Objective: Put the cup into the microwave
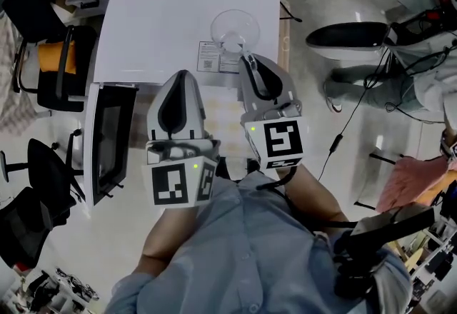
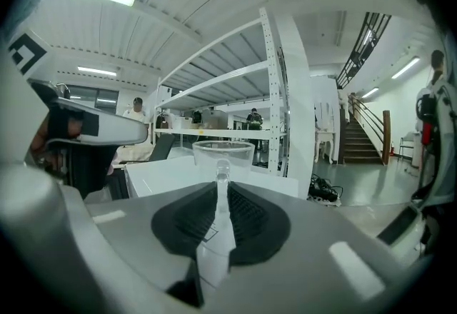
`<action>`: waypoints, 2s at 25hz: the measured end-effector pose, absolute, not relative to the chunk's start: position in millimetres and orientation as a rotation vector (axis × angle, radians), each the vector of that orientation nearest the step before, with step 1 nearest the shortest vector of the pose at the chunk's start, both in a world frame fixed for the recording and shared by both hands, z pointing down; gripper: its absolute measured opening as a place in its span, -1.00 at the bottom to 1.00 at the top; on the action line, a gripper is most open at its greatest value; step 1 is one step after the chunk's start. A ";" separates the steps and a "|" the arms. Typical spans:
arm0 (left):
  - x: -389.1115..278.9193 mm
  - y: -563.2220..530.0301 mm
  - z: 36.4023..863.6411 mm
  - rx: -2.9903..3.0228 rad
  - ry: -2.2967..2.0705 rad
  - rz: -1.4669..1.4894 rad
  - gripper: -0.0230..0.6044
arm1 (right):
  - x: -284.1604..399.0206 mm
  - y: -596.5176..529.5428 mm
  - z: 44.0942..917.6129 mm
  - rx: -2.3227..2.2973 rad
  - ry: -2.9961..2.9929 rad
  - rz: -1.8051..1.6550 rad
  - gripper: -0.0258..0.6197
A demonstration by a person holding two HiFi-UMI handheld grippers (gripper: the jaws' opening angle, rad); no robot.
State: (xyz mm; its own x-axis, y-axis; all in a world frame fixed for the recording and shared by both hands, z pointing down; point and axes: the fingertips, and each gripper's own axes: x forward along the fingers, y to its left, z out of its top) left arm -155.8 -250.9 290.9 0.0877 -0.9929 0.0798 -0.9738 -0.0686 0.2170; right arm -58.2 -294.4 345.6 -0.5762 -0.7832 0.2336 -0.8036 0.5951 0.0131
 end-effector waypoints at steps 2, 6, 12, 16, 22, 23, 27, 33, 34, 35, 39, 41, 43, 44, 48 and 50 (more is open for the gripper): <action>-156.4 -250.8 292.0 2.144 -1.985 -0.133 -0.91 | -58.2 -295.1 346.4 1.319 -2.598 0.128 -0.80; -157.0 -251.6 295.8 2.137 -1.985 -0.130 -0.91 | -59.6 -298.7 347.8 1.296 -2.604 0.115 -0.79; -159.3 -253.6 295.5 2.129 -1.997 -0.131 -0.91 | -55.6 -299.4 344.0 1.294 -2.673 0.143 -0.83; -160.3 -253.4 295.2 2.124 -2.003 -0.132 -0.91 | -53.9 -299.9 338.7 1.278 -2.718 0.140 -0.83; -156.3 -253.1 292.2 2.125 -2.010 -0.132 -0.91 | -50.4 -299.7 331.6 1.280 -2.742 0.136 -0.83; -155.6 -252.8 291.6 2.125 -2.012 -0.132 -0.91 | -49.5 -299.8 330.3 1.281 -2.746 0.135 -0.83; -153.8 -249.0 288.0 2.120 -2.026 -0.136 -0.91 | -49.5 -298.5 322.2 1.261 -2.767 0.115 -0.83; -151.8 -235.5 278.7 2.104 -2.067 -0.152 -0.91 | -50.8 -288.8 308.1 1.219 -2.810 0.088 -0.83; -151.7 -232.2 276.9 2.100 -2.075 -0.155 -0.91 | -51.3 -286.1 305.4 1.209 -2.818 0.084 -0.83; -151.5 -228.7 274.7 2.095 -2.084 -0.159 -0.91 | -51.8 -283.2 302.6 1.198 -2.826 0.080 -0.83; -143.6 -208.9 265.3 2.077 -2.131 -0.179 -0.91 | -47.1 -266.3 291.5 1.144 -2.865 0.065 -0.83; -132.9 -193.9 259.8 2.070 -2.163 -0.191 -0.91 | -38.5 -253.4 285.3 1.115 -2.894 0.053 -0.83; -125.5 -178.0 253.9 2.061 -2.196 -0.206 -0.91 | -33.6 -240.0 278.8 1.081 -2.923 0.041 -0.83; -124.9 -171.1 251.5 2.053 -2.211 -0.213 -0.91 | -34.1 -234.2 276.1 1.066 -2.936 0.044 -0.83; -125.4 -151.7 246.3 2.017 -2.263 -0.228 -0.91 | -40.5 -219.0 270.1 1.003 -2.978 0.073 -0.83; -122.3 -141.4 243.0 2.003 -2.285 -0.232 -0.91 | -42.4 -209.8 266.2 0.948 -2.997 0.061 -0.83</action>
State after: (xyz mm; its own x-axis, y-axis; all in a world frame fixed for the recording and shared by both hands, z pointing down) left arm -122.3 -141.4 243.0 -0.1339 -0.9906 -0.0295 -0.9762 0.1267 0.1759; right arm -42.4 -209.8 266.2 -0.8181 -0.5750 0.0097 -0.5749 0.8173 -0.0376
